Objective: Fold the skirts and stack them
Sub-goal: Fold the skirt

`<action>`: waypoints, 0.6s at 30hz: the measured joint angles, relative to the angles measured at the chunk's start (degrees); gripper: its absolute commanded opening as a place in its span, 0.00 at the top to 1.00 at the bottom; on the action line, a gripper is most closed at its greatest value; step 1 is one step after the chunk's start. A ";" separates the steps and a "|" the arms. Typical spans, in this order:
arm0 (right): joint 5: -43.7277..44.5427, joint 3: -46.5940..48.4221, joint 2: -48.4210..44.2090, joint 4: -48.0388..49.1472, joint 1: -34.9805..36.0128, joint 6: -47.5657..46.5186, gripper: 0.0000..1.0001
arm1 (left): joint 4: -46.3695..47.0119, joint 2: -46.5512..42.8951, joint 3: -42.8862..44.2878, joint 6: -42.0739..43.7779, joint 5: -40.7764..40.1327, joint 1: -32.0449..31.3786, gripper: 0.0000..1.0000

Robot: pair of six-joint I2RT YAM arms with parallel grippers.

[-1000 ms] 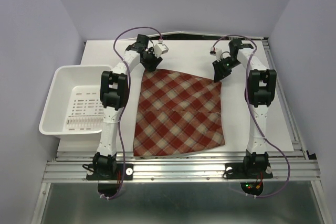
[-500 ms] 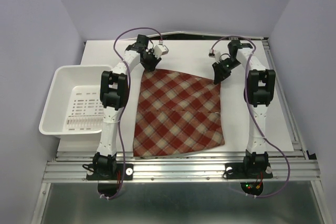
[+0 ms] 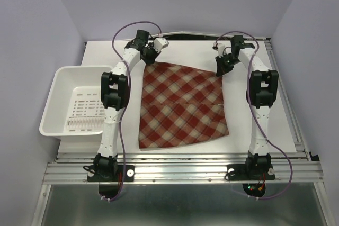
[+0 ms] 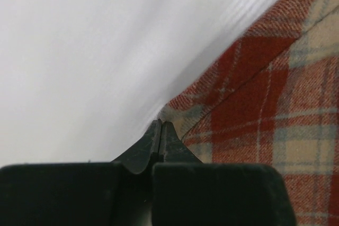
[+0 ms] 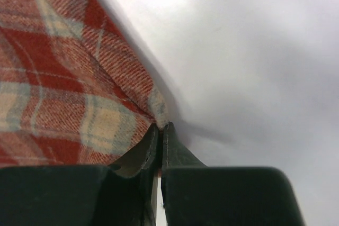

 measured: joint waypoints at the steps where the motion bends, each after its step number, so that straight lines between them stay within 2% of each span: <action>1: 0.85 0.00 -0.35 2.34 0.00 0.83 0.99 | 1.33 -0.02 0.11 -0.46 -0.11 0.09 1.00; 6: 3.45 -0.28 -2.80 9.99 0.00 3.21 0.99 | 6.47 -0.70 0.13 -1.79 -0.46 0.59 1.00; 10: 4.09 -5.22 -9.68 16.37 0.00 3.50 0.99 | 9.20 -4.50 -1.75 -1.79 -0.22 1.14 1.00; 18: 1.81 -24.59 -30.58 26.25 -0.02 0.15 0.99 | 13.09 -30.18 -24.06 1.07 3.85 1.53 1.00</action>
